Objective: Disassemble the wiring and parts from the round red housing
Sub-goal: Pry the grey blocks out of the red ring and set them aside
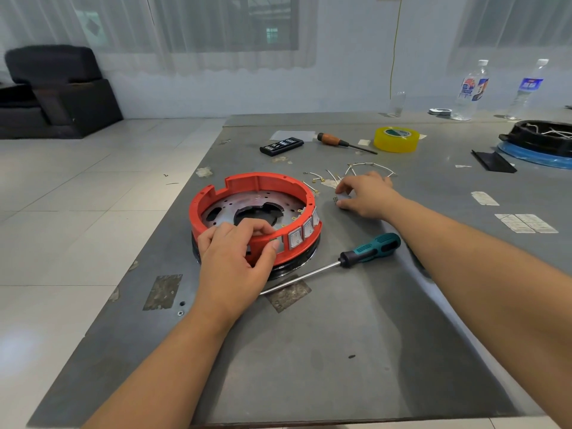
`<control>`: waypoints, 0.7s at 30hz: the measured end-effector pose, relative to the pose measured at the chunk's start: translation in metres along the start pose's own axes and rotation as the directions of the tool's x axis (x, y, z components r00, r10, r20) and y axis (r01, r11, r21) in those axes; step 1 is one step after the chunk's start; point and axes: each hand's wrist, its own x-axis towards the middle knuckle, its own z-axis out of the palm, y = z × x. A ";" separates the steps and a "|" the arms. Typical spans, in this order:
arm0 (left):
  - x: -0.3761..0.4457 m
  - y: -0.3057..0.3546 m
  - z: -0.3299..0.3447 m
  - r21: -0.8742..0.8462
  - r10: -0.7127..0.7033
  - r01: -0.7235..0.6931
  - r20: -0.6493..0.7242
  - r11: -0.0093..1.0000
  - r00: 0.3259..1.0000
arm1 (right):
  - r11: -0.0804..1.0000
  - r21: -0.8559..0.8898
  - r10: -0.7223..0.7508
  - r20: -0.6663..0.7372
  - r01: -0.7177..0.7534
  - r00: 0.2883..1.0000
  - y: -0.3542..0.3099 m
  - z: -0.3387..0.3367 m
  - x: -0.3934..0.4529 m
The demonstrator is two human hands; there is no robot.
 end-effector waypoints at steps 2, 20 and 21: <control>0.000 -0.001 -0.001 0.008 0.014 -0.014 -0.002 1.000 1.000 | 1.000 0.016 0.016 0.001 -0.016 1.000 0.001 0.004 0.002; 0.003 0.003 -0.004 0.069 0.084 -0.086 0.025 0.994 0.996 | 0.921 0.255 -0.277 -0.107 0.296 0.955 -0.014 -0.018 -0.098; 0.003 0.003 -0.004 0.074 0.083 -0.085 0.026 0.994 0.996 | 0.914 0.239 -0.319 -0.075 0.327 0.945 -0.015 -0.016 -0.107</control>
